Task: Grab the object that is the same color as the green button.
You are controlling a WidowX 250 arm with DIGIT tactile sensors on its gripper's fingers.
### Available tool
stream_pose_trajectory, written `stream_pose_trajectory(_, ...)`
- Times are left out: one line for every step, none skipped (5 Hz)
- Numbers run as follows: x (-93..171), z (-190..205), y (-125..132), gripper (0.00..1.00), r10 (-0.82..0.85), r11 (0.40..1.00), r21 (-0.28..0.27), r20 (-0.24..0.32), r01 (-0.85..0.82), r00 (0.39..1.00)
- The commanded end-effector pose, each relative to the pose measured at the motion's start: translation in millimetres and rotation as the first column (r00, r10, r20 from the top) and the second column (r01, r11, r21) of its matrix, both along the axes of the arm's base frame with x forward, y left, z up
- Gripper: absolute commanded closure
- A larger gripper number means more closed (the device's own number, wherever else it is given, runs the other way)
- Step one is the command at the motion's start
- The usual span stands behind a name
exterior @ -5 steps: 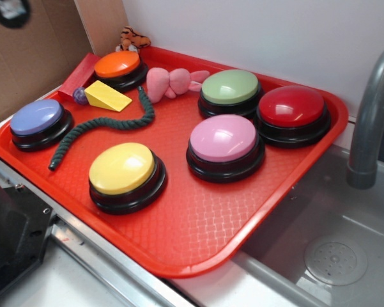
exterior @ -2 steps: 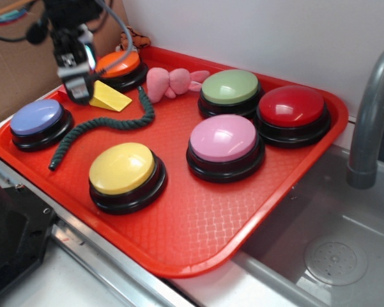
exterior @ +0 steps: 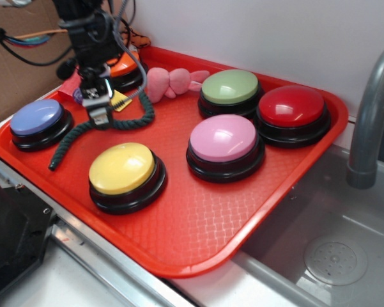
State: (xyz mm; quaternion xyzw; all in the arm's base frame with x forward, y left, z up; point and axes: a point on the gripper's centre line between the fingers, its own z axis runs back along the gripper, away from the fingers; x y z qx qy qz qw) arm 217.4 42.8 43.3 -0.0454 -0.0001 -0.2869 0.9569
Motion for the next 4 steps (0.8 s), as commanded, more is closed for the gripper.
stream_pose_trajectory(20,-9,-14,0.00,0.021,0.997,0.066,0.078,-0.026,0.997)
stream_pose_trajectory(23,-21,-13,0.08,0.023,0.998,0.061,0.079,-0.028,0.997)
stream_pose_trajectory(26,-31,-14,1.00,0.039,0.998,0.046,0.075,-0.043,0.996)
stream_pose_trajectory(30,-39,-15,1.00,0.025,0.999,0.042,0.056,-0.027,0.998)
